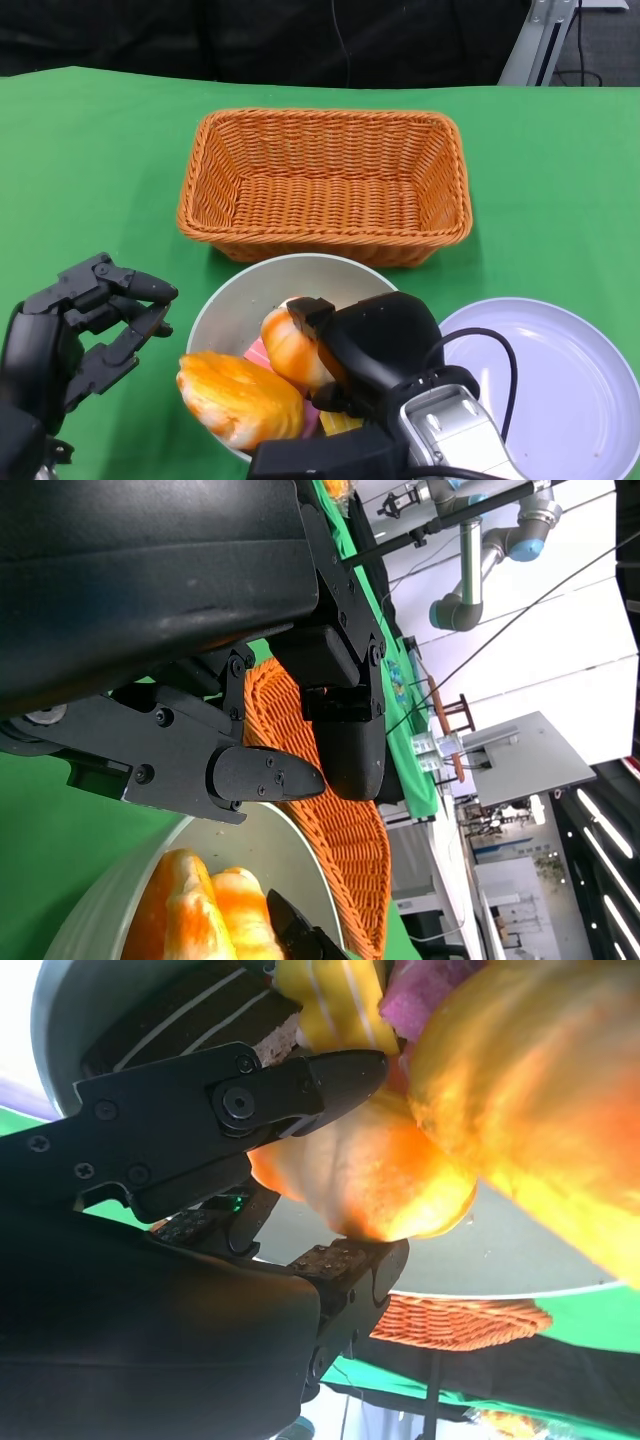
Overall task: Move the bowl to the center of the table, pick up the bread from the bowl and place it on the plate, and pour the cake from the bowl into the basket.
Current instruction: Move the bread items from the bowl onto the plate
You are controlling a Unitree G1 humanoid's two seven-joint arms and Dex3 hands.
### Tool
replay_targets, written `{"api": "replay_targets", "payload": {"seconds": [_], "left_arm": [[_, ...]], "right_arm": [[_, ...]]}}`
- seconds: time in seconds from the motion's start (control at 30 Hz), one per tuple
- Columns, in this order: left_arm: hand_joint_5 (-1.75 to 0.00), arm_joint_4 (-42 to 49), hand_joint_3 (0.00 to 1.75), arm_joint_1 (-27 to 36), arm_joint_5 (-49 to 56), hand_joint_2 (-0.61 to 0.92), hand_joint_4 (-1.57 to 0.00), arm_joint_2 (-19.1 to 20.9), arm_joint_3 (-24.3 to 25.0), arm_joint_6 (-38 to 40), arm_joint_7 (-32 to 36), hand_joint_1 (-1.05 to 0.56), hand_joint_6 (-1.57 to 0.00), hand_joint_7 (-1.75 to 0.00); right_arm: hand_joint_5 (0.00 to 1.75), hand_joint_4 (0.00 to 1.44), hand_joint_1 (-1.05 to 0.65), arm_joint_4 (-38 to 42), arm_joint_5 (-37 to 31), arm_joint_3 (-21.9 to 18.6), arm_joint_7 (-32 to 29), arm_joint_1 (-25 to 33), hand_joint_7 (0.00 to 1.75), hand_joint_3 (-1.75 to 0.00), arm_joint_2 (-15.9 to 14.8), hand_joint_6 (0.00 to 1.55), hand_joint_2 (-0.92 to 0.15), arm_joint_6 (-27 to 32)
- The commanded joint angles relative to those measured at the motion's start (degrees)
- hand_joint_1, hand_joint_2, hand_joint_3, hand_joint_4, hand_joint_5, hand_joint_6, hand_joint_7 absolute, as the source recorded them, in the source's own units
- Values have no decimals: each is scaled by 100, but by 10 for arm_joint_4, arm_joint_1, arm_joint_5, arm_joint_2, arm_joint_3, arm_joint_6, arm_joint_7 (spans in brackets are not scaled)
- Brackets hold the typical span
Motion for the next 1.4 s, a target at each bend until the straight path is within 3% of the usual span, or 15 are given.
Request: {"api": "replay_targets", "payload": {"seconds": [0.03,0.27,0.37,0.47,0.7,0.87,1.2,1.4], "left_arm": [[-137,-3,32,4,-5,92,-72,12,1,2,-8,-14,-81,-98],[-138,-4,31,6,-3,92,-72,13,0,0,-9,-14,-81,-98],[-137,-3,31,6,0,92,-72,13,0,-3,-9,-14,-82,-97],[-136,-4,30,7,3,92,-73,14,-1,-5,-9,-15,-82,-97],[-135,2,30,7,12,92,-72,17,-1,-13,-6,-16,-82,-97],[-134,-2,30,9,17,92,-72,16,-2,-13,-4,-15,-83,-96],[-134,4,32,7,18,92,-72,15,-1,-17,-6,-14,-82,-96],[-135,13,32,4,23,92,-72,15,0,-27,-3,-15,-82,-97]], "right_arm": [[25,67,-73,10,-12,10,16,-3,0,-13,-9,42,-92,5],[28,67,-73,32,-28,22,10,-12,1,-15,-4,43,-92,12],[47,63,-70,46,-35,28,4,-17,2,-16,-4,52,-92,13],[80,54,-64,54,-30,26,-12,-18,3,-16,-2,63,-92,11],[98,68,-48,82,25,7,-108,-14,8,-8,5,80,-92,-18],[129,71,-36,113,90,-13,-203,-14,12,-1,4,99,-92,-67],[137,68,-34,145,159,-31,-292,-23,11,0,-12,110,-89,-146],[145,63,-29,135,208,-51,-312,-25,15,-3,-21,110,-92,-192]]}}
